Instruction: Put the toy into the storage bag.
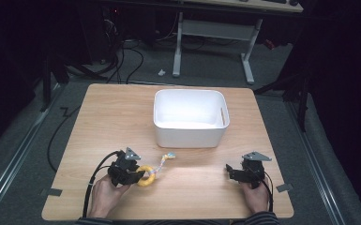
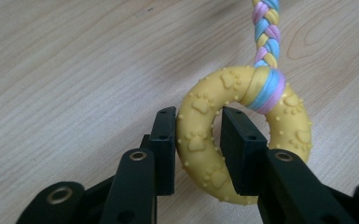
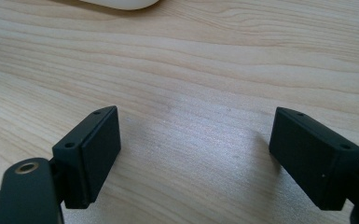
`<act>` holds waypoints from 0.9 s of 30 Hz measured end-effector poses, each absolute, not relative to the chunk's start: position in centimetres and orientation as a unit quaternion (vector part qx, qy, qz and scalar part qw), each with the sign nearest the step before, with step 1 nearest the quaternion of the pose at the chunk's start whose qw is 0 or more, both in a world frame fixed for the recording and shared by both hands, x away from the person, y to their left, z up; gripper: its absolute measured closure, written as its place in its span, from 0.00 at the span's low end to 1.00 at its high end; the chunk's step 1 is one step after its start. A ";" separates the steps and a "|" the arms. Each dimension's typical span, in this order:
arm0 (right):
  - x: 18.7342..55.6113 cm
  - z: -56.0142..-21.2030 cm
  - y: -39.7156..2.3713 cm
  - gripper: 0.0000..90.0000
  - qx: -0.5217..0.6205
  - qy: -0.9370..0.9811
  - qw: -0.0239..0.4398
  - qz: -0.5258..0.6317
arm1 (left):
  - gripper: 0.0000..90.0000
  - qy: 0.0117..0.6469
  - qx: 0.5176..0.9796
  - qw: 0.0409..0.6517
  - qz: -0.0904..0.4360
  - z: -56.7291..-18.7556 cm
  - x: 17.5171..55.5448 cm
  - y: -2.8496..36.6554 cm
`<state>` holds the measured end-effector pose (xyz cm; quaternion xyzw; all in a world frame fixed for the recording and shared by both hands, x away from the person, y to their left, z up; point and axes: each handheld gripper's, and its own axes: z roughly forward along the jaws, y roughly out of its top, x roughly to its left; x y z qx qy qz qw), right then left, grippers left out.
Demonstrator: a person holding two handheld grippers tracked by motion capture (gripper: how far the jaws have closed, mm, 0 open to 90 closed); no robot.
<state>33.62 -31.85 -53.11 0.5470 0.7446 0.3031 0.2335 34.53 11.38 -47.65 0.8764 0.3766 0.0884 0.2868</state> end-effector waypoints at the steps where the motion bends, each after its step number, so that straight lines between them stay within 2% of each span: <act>1: 33.6 -53.1 -31.8 0.18 0.547 0.745 0.233 0.303 | 0.74 0.376 0.876 0.289 0.090 -47.5 34.5 11.3; 7: 33.6 -53.1 -31.8 0.18 0.547 0.745 0.233 0.303 | 0.74 0.370 0.877 0.295 0.089 -46.4 34.5 11.2; 11: 33.6 -53.1 -31.8 0.18 0.547 0.745 0.234 0.303 | 0.75 0.364 0.885 0.272 0.098 -46.1 34.7 11.1; 27: 33.6 -53.1 -31.8 0.18 0.547 0.745 0.234 0.303 | 0.75 0.339 0.888 0.295 0.094 -42.6 34.2 11.0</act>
